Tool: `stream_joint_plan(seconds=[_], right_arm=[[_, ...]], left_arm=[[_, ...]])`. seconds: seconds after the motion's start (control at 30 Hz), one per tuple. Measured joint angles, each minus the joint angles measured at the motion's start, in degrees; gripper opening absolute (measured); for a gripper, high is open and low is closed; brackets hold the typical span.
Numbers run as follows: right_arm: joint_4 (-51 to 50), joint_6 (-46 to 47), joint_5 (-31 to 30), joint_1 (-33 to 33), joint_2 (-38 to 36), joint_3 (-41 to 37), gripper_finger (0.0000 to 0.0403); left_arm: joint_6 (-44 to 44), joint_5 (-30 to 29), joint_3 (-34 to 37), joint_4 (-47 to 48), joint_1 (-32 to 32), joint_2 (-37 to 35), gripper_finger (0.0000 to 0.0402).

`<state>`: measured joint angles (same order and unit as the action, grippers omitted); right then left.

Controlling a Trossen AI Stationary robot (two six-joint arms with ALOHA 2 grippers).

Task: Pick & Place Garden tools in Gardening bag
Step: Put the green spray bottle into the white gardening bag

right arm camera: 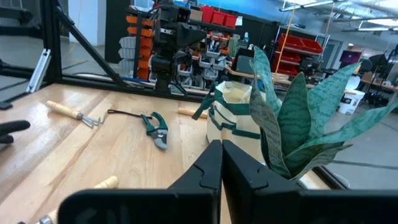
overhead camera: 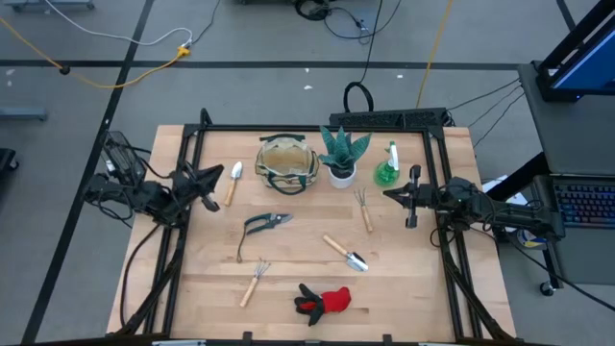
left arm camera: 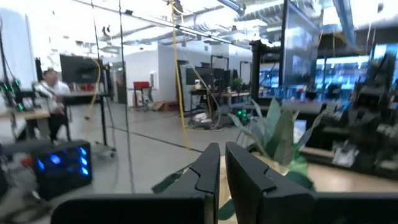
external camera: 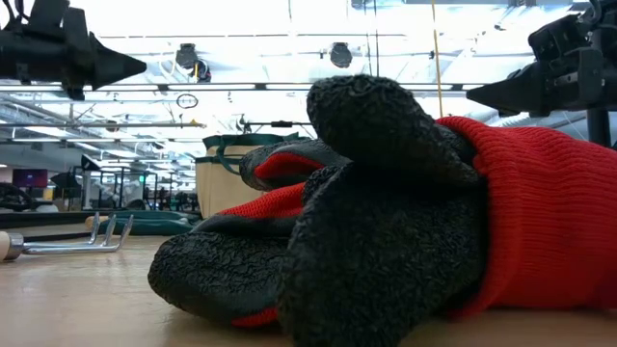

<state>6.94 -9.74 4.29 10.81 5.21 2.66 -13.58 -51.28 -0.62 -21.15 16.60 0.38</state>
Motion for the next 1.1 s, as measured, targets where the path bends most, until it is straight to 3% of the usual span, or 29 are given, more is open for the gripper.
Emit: stream_joint_plan(seconds=[0.3, 0.47, 0.7, 0.9, 1.1], right_arm=[[8.77, -3.75, 0.01, 0.00, 0.01, 0.00, 0.0000], [17.52, -1.68, -0.01, -0.01, 1.96, 0.00, 0.0000], [28.12, -5.81, -0.18, -0.02, 10.31, 0.00, 0.0000], [38.52, -8.74, 0.11, -0.01, 19.58, 0.02, 0.0000], [45.77, -13.64, 0.21, 0.00, 22.28, 0.02, 0.0000]], left_arm=[[9.34, -1.71, 0.00, -0.15, 0.00, 0.00, 0.0031], [6.77, 0.80, 0.00, -2.98, -0.02, 0.00, 0.0031], [1.23, 5.67, 0.00, -7.70, -1.76, 0.00, 0.0031], [5.40, 5.81, 0.00, -6.14, -4.18, 0.00, 0.0031], [9.89, 6.93, 0.00, -4.26, -4.81, 0.00, 0.0031]])
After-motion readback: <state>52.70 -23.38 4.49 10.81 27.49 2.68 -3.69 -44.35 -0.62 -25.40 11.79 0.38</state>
